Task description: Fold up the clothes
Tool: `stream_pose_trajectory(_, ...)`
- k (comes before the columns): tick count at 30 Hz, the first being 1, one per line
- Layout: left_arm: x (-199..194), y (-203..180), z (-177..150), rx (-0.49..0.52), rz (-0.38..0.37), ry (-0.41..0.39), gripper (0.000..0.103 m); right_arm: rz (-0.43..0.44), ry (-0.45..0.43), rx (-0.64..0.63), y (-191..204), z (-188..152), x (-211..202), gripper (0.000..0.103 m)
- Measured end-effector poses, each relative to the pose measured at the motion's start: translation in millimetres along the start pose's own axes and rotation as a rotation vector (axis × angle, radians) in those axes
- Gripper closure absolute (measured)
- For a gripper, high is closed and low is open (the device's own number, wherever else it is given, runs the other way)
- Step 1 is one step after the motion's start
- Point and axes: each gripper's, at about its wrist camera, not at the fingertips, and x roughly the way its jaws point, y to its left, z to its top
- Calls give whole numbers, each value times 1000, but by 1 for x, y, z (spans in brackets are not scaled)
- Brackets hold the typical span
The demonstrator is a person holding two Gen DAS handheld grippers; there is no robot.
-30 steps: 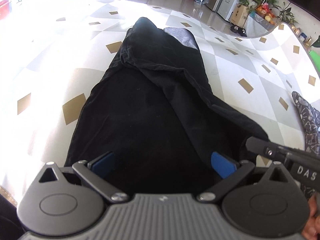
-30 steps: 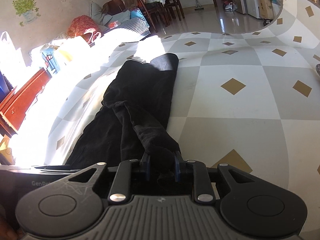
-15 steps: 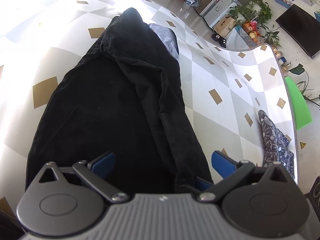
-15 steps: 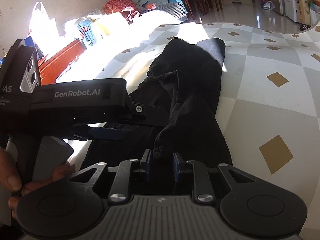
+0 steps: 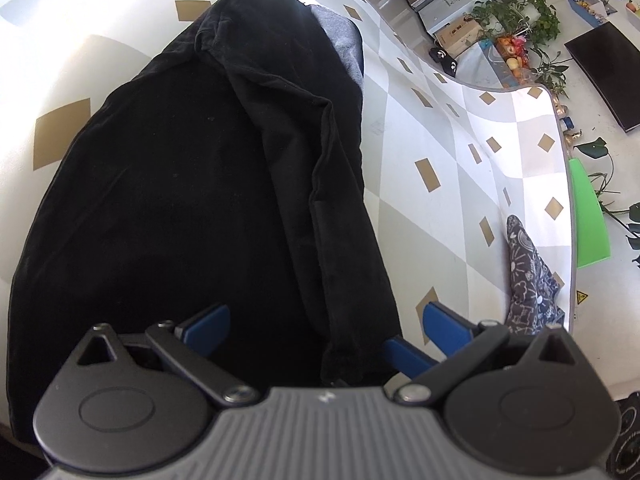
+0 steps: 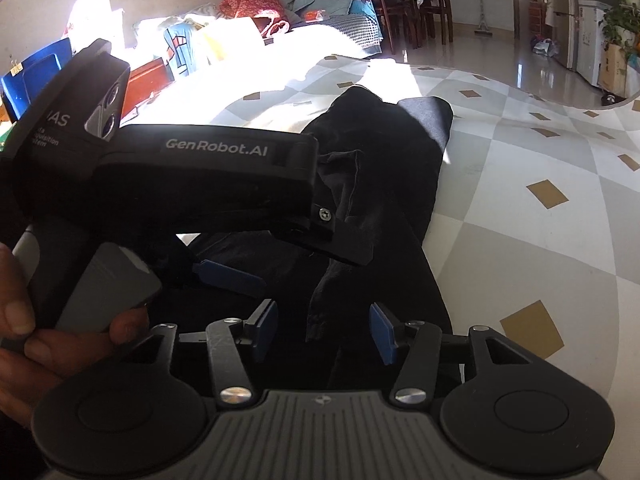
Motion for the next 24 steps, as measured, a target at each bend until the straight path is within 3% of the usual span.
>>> stream_pose_trajectory(4, 4, -2, 1, 10, 35, -8, 0, -18, 21, -54, 8, -4, 9, 52)
stream_pose_trajectory(9, 2, -8, 4, 27, -1, -25, 0, -75, 23, -77, 7, -6, 14, 52)
stream_pose_trajectory(12, -1, -9, 6, 23, -71, -24, 0, -65, 39, -37, 1, -5, 16, 67)
stream_pose_trajectory(14, -1, -9, 7, 11, -117, -15, 0, -64, 43, -33, -1, -5, 17, 83)
stream_pose_trajectory(16, 0, -10, 8, 6, -133, -9, 0, -67, 39, -35, -1, -6, 16, 91)
stream_pose_trajectory(19, 3, -12, 8, 4, -149, -2, 2, -38, 17, -15, -3, -4, 10, 94)
stream_pose_trajectory(24, 4, -13, 7, 8, -200, 12, 12, 59, -4, 11, -2, -2, 5, 94)
